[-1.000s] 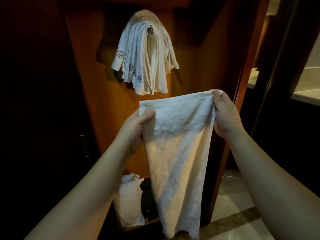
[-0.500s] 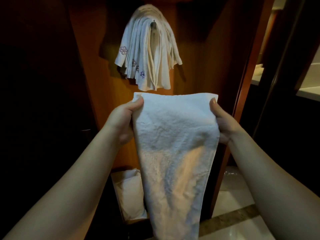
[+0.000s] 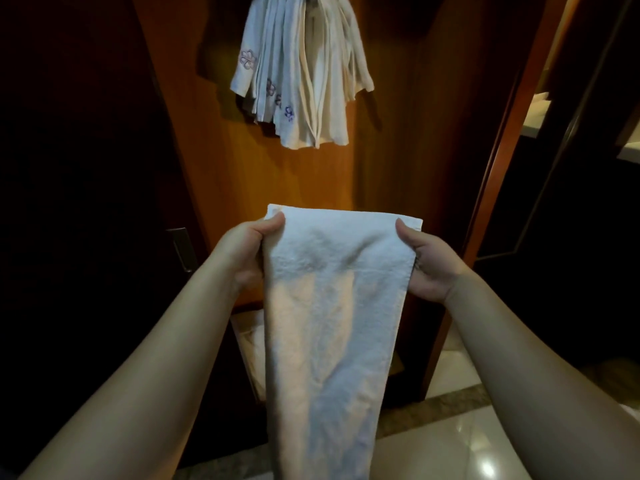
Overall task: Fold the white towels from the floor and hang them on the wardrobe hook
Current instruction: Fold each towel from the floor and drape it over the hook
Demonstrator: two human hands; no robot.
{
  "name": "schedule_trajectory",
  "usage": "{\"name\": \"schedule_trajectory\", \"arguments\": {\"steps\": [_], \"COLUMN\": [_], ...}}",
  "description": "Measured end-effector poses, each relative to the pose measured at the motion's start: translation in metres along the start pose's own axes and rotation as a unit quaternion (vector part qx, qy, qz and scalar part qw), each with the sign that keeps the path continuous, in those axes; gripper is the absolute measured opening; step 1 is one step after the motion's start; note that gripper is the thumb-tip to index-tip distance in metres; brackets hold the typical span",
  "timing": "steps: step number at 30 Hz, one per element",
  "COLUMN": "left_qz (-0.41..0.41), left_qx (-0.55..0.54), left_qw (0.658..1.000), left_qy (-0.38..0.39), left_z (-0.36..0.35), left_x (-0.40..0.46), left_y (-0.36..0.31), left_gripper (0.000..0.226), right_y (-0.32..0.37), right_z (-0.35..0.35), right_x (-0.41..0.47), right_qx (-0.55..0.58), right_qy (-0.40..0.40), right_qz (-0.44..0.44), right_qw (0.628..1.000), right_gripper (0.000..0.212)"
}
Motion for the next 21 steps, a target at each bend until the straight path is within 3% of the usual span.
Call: {"name": "schedule_trajectory", "arguments": {"steps": [6,10,15,19,21], "left_qz": [-0.079,-0.134,-0.144,-0.143,-0.149], "left_qx": [-0.042,0.009,0.061,0.091,0.049], "left_qw": [0.989,0.976,0.98,0.983,0.987], "left_qy": [-0.122,-0.173,-0.127,-0.063,-0.025], "left_z": [-0.008,-0.029,-0.061,-0.072,-0.073], "left_x": [-0.016,-0.045,-0.062,-0.06,-0.055], "left_y": [0.061,0.091,0.104,0.106,0.104], "left_gripper": [0.022,0.025,0.023,0.031,0.028], "right_y": [-0.039,-0.063,-0.086,-0.095,-0.091], "right_z": [-0.013,-0.035,-0.063,-0.069,-0.068], "right_x": [-0.01,-0.026,-0.033,-0.027,-0.025], "right_qx": [-0.042,-0.197,-0.292,-0.208,-0.201], "right_qy": [-0.18,-0.247,-0.165,-0.081,-0.07], "right_qz": [0.029,0.002,-0.01,-0.023,-0.026], "right_qw": [0.982,0.949,0.942,0.974,0.977], "right_gripper": [0.043,0.053,0.043,0.03,0.038]}}
Point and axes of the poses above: each hand's wrist, its own x-axis towards the middle knuckle, its own z-axis out of the back of the hand, y = z × x, the point moved 6 cm from there along x, towards the middle knuckle, and after that the axes turned 13 degrees about y, right-handed, at the moved point
